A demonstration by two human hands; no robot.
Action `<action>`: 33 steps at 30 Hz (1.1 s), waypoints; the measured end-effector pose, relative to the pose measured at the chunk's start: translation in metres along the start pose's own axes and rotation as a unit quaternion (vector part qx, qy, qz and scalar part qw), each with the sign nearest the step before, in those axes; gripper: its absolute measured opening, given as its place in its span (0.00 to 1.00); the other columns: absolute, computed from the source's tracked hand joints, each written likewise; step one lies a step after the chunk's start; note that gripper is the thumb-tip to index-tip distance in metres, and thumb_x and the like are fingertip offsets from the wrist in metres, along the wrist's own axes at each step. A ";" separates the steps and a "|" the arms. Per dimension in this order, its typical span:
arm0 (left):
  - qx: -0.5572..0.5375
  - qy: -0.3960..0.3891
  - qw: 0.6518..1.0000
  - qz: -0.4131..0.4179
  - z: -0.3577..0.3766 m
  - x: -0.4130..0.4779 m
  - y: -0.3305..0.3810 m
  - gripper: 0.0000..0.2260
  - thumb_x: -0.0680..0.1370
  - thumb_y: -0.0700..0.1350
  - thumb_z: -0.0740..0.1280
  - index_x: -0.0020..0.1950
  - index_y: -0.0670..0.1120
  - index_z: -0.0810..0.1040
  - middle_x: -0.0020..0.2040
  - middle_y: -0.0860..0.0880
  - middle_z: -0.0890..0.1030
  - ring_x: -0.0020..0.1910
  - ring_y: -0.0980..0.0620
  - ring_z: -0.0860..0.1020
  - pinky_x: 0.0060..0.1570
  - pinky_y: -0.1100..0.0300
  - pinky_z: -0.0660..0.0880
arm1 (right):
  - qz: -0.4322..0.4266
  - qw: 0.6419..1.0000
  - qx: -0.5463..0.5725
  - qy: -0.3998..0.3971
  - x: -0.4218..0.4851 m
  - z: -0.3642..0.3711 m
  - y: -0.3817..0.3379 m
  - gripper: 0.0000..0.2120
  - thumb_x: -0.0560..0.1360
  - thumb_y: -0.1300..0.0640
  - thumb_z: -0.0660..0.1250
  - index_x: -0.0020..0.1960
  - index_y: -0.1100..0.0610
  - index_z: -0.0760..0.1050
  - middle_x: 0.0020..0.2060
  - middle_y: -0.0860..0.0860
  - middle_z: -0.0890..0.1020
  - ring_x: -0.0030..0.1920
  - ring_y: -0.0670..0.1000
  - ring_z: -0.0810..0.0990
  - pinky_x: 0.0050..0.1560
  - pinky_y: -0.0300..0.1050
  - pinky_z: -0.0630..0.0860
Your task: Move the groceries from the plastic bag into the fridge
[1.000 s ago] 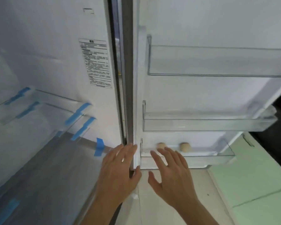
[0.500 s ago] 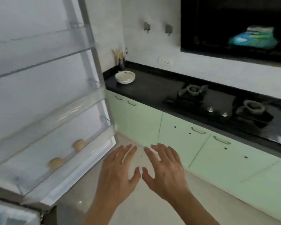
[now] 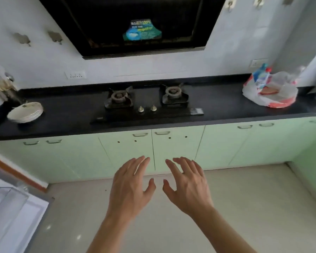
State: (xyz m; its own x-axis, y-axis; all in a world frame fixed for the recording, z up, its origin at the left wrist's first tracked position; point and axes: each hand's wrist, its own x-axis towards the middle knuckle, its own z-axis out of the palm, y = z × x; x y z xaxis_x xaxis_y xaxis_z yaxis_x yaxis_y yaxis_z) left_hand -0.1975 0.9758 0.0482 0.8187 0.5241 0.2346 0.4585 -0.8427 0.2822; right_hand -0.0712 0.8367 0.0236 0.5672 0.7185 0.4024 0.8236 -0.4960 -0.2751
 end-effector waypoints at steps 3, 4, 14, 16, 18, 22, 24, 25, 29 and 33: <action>-0.022 -0.027 0.998 0.058 0.019 0.023 0.026 0.27 0.75 0.57 0.60 0.73 0.50 0.71 0.71 0.52 0.75 0.70 0.49 0.72 0.69 0.52 0.68 | 0.066 0.997 -0.035 0.012 -0.008 -0.015 0.030 0.24 0.74 0.43 0.65 0.67 0.53 0.76 0.60 0.52 0.81 0.62 0.55 0.79 0.63 0.56 0.76; -0.028 -0.038 0.996 0.078 0.024 0.029 0.033 0.27 0.75 0.57 0.61 0.73 0.51 0.70 0.71 0.53 0.74 0.71 0.49 0.71 0.70 0.53 0.67 | 0.090 0.995 -0.046 0.016 -0.010 -0.020 0.038 0.24 0.74 0.42 0.65 0.67 0.53 0.76 0.60 0.52 0.81 0.62 0.55 0.79 0.62 0.55 0.76; -0.081 -0.110 0.962 0.235 0.067 0.079 0.080 0.28 0.76 0.58 0.54 0.73 0.50 0.70 0.71 0.52 0.74 0.70 0.49 0.70 0.68 0.49 0.71 | 0.271 0.953 -0.138 0.007 -0.040 -0.054 0.082 0.28 0.75 0.39 0.60 0.70 0.53 0.74 0.63 0.54 0.80 0.63 0.57 0.79 0.64 0.56 0.75; -0.093 -0.117 0.954 0.259 0.072 0.083 0.092 0.27 0.75 0.57 0.55 0.72 0.49 0.70 0.70 0.51 0.75 0.70 0.49 0.71 0.67 0.48 0.71 | 0.299 0.943 -0.143 0.015 -0.050 -0.059 0.087 0.28 0.75 0.39 0.60 0.69 0.53 0.74 0.63 0.54 0.80 0.62 0.57 0.78 0.64 0.57 0.75; -0.100 -0.124 0.946 0.281 0.076 0.086 0.104 0.27 0.75 0.57 0.56 0.72 0.49 0.71 0.70 0.51 0.75 0.69 0.48 0.71 0.66 0.48 0.72 | 0.323 0.934 -0.149 0.021 -0.059 -0.063 0.093 0.27 0.75 0.39 0.60 0.69 0.52 0.74 0.63 0.54 0.80 0.62 0.57 0.78 0.63 0.57 0.75; -0.108 -0.136 0.934 0.312 0.085 0.092 0.131 0.26 0.75 0.56 0.57 0.72 0.49 0.71 0.69 0.51 0.75 0.68 0.49 0.72 0.64 0.47 0.73 | 0.364 0.919 -0.152 0.023 -0.071 -0.069 0.110 0.27 0.75 0.39 0.61 0.70 0.51 0.73 0.64 0.53 0.79 0.63 0.56 0.77 0.66 0.56 0.73; -0.107 -0.136 0.930 0.324 0.091 0.095 0.146 0.26 0.75 0.56 0.57 0.71 0.49 0.72 0.69 0.51 0.76 0.68 0.49 0.72 0.64 0.48 0.73 | 0.375 0.914 -0.150 0.032 -0.075 -0.072 0.121 0.27 0.74 0.40 0.61 0.69 0.51 0.73 0.63 0.53 0.79 0.63 0.56 0.77 0.65 0.56 0.73; -0.106 -0.136 0.928 0.331 0.095 0.097 0.154 0.26 0.75 0.56 0.57 0.71 0.49 0.72 0.69 0.51 0.76 0.68 0.49 0.72 0.64 0.48 0.73 | 0.379 0.912 -0.150 0.038 -0.076 -0.073 0.127 0.27 0.74 0.40 0.61 0.69 0.51 0.73 0.63 0.53 0.79 0.62 0.56 0.78 0.65 0.56 0.73; -0.103 -0.141 0.922 0.346 0.112 0.109 0.193 0.26 0.75 0.57 0.57 0.72 0.49 0.72 0.69 0.51 0.75 0.68 0.50 0.71 0.64 0.48 0.73 | 0.386 0.908 -0.151 0.055 -0.081 -0.082 0.163 0.27 0.74 0.41 0.61 0.69 0.51 0.74 0.62 0.53 0.80 0.63 0.57 0.77 0.65 0.57 0.73; -0.089 -0.140 0.920 0.356 0.132 0.128 0.244 0.27 0.76 0.57 0.55 0.72 0.50 0.71 0.70 0.52 0.74 0.69 0.50 0.71 0.65 0.49 0.72 | 0.390 0.905 -0.157 0.062 -0.082 -0.099 0.216 0.27 0.74 0.41 0.61 0.69 0.52 0.74 0.63 0.54 0.79 0.65 0.58 0.76 0.67 0.58 0.71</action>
State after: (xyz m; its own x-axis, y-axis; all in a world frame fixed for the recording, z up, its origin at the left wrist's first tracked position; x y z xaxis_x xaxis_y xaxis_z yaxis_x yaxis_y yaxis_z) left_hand 0.0649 0.8203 0.0238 0.9578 -0.2267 0.1767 -0.2721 -0.9132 0.3032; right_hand 0.0598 0.6227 0.0175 0.9553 0.0404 0.2929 0.1211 -0.9572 -0.2628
